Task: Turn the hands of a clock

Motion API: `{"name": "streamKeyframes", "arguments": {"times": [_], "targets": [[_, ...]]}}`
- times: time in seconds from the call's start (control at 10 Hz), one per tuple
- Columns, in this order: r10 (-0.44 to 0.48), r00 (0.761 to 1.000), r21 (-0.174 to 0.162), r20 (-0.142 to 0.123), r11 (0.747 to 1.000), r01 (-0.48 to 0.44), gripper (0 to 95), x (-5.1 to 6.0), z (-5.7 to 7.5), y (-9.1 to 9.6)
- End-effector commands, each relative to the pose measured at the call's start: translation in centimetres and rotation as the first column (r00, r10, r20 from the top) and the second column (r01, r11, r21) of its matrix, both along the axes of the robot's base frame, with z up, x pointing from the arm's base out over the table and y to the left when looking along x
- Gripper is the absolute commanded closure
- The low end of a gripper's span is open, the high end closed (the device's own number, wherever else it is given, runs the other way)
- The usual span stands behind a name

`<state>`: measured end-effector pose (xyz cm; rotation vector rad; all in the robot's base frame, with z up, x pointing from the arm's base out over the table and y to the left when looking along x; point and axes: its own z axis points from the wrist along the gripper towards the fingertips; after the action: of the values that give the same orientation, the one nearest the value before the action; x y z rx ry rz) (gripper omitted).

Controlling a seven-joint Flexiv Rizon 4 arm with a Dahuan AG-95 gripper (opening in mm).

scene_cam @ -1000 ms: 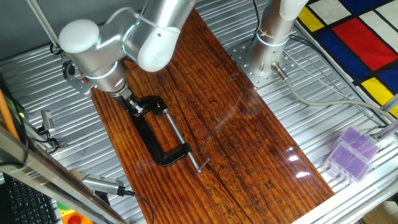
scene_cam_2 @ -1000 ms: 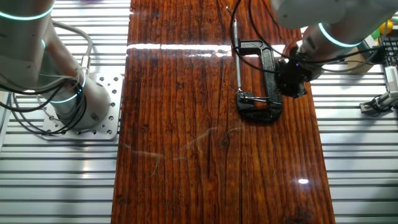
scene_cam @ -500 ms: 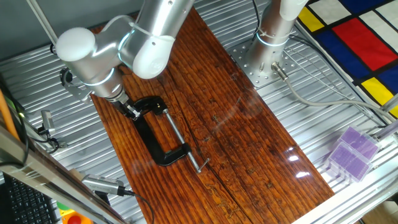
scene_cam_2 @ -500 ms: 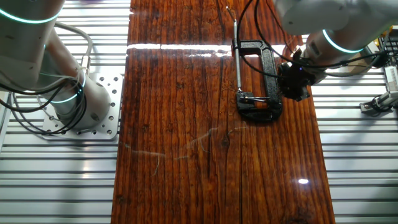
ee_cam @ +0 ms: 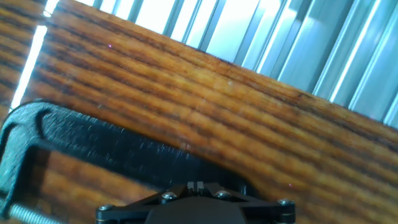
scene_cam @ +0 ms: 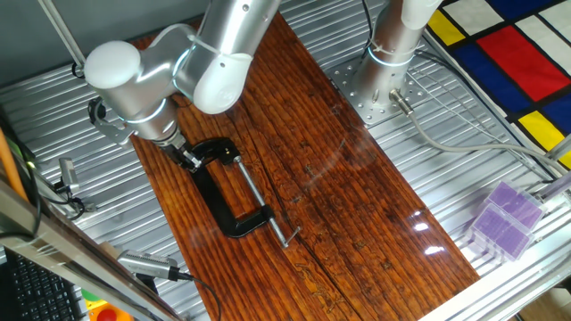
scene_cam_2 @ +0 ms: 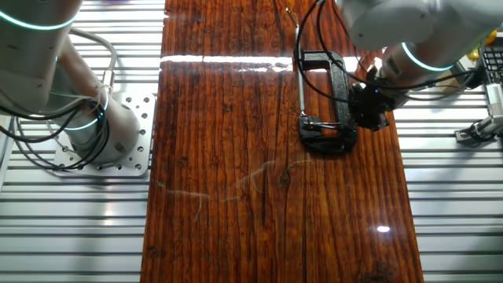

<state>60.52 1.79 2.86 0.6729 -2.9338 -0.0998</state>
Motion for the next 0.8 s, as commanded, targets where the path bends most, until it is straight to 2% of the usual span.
{"name": "streamKeyframes", "arguments": {"times": [0.1,0.8], "targets": [[0.004,1.000,-0.001,0.003,1.000,-0.004,95.0,-0.14,-0.02,-0.07],[0.020,1.000,0.000,0.009,1.000,-0.020,95.0,-0.63,-0.42,-0.55]]}}
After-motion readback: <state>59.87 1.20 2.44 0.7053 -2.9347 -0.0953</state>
